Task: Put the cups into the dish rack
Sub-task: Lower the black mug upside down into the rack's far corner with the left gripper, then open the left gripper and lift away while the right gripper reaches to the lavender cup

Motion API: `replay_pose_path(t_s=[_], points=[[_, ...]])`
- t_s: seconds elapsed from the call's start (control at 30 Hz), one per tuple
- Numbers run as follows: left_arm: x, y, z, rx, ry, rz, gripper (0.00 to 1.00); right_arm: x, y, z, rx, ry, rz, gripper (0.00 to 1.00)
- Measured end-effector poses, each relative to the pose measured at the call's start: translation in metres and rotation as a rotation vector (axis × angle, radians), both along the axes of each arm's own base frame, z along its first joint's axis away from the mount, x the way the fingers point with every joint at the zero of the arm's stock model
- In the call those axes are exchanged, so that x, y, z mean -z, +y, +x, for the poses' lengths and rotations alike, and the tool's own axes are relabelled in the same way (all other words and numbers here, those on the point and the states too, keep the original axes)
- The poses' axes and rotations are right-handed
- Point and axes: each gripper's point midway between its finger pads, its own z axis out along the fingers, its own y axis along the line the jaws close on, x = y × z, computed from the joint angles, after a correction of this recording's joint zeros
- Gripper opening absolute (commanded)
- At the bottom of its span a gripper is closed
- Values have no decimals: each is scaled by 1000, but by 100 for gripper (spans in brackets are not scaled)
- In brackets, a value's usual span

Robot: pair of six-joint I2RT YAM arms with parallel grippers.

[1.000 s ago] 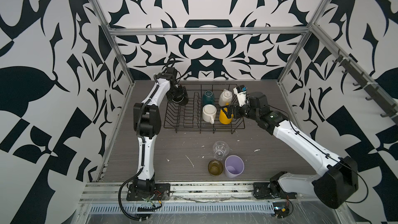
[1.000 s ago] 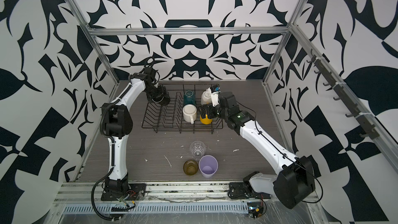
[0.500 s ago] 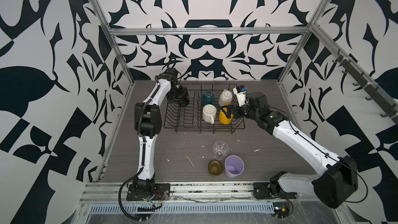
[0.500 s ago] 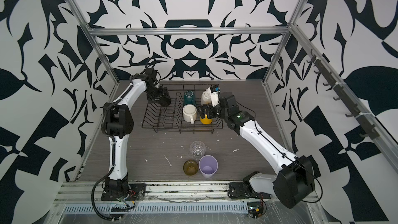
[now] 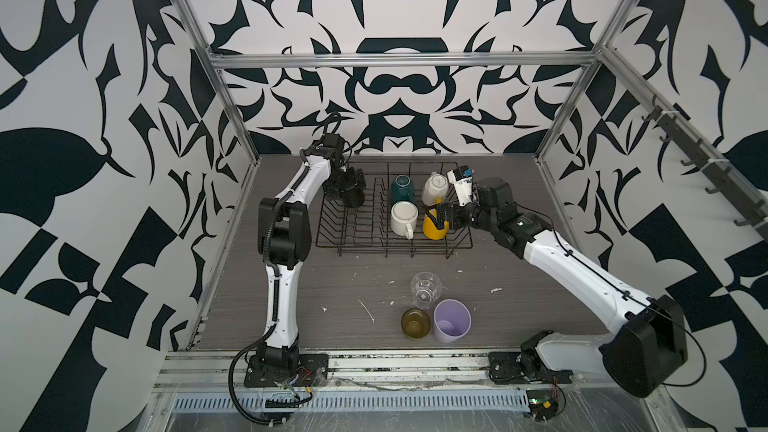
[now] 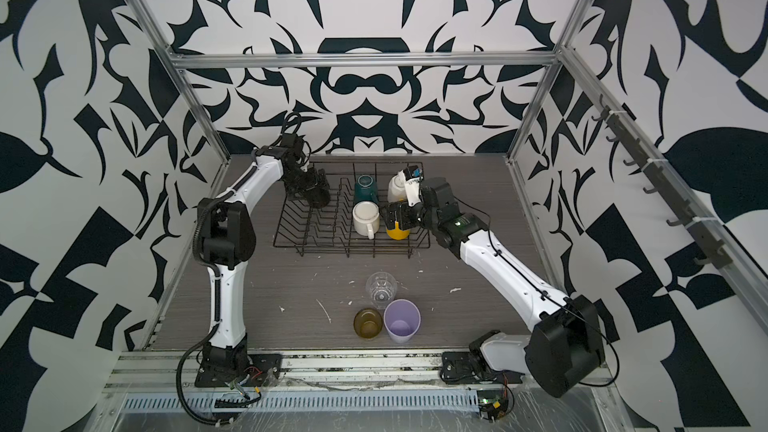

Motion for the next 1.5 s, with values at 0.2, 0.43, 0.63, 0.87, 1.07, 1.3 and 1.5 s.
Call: replay_pose_path(t_s=[0.2, 0.43, 0.63, 0.87, 1.07, 1.3, 1.5], points=[[-27, 3, -6, -7, -83, -19, 99, 11, -6, -6, 9, 45, -45, 96], [-104, 10, -10, -23, -313, -48, 100, 26, -16, -19, 8, 124, -116, 89], [-147, 19, -26, -43, -486, -63, 99, 36, -24, -39, 4, 189, -188, 82], [-181, 36, -55, -84, -646, -50, 99, 33, -14, -98, -84, 246, -296, 75], [-216, 51, -80, -119, -810, -48, 99, 37, -13, -145, -122, 323, -336, 67], [-213, 60, -95, -139, -868, -39, 99, 62, -27, -189, -120, 433, -409, 62], [-212, 62, -96, -149, -884, -40, 99, 80, -36, -220, -127, 502, -437, 57]])
